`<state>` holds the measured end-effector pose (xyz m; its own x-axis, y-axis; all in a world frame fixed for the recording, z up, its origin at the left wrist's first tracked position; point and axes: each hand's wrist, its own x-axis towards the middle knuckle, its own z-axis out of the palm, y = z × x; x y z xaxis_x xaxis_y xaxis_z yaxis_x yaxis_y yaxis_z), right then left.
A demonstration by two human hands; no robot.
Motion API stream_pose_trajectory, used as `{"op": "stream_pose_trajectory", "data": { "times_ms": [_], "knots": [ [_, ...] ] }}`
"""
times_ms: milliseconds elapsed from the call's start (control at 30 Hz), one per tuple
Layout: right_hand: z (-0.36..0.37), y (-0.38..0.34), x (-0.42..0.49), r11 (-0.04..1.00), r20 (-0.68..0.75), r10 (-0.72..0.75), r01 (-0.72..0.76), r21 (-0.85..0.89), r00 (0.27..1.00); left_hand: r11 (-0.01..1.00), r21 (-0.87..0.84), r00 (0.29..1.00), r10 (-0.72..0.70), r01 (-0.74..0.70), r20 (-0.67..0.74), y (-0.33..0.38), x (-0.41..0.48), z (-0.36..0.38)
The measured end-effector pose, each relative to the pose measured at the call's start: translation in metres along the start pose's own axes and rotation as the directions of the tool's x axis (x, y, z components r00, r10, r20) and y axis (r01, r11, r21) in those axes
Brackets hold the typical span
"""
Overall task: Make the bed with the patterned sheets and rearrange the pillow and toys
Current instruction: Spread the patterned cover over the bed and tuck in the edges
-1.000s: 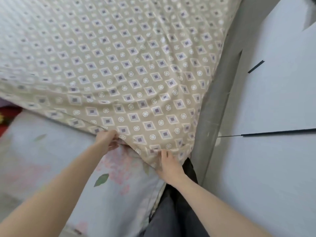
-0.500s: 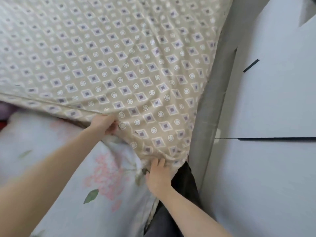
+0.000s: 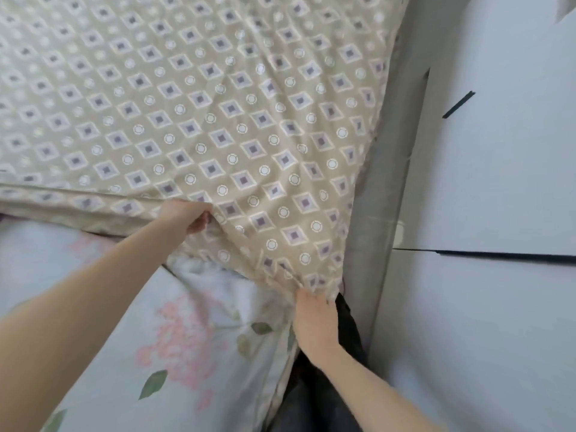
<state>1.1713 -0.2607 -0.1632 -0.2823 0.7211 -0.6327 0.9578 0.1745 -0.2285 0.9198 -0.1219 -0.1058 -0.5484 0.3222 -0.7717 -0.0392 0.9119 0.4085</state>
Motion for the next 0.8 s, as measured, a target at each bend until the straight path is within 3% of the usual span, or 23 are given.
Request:
{"op": "stream_pose_trajectory", "data": {
  "times_ms": [100,167,433,600,700,800],
  "knots": [
    [-0.022,0.036,0.020,0.955,0.012,0.099,-0.099,0.281,0.995,1.000,0.027,0.999,0.012,-0.011,-0.030,0.009,0.004,0.011],
    [-0.039,0.061,0.038,0.905,0.092,0.184,-0.206,0.371,0.979,0.999,0.042,0.998,0.022,-0.020,-0.052,0.014,0.006,0.019],
    [-0.071,0.119,0.088,0.935,0.249,0.235,-0.288,0.205,0.939,0.980,0.175,0.995,0.097,-0.093,-0.016,0.033,0.026,0.066],
    [-0.075,0.136,0.113,0.961,0.087,0.276,-0.276,-0.011,0.957,0.976,0.140,0.981,0.180,-0.168,-0.077,0.045,0.049,0.082],
    [-0.074,0.135,0.120,0.943,-0.021,0.321,-0.321,-0.084,0.947,0.983,0.035,0.983,0.178,-0.180,0.039,0.039,0.052,0.091],
    [-0.066,0.133,0.121,0.944,-0.200,0.295,-0.318,-0.093,0.934,0.904,0.169,0.918,0.376,-0.393,0.124,0.021,0.044,0.095]
  ]
}}
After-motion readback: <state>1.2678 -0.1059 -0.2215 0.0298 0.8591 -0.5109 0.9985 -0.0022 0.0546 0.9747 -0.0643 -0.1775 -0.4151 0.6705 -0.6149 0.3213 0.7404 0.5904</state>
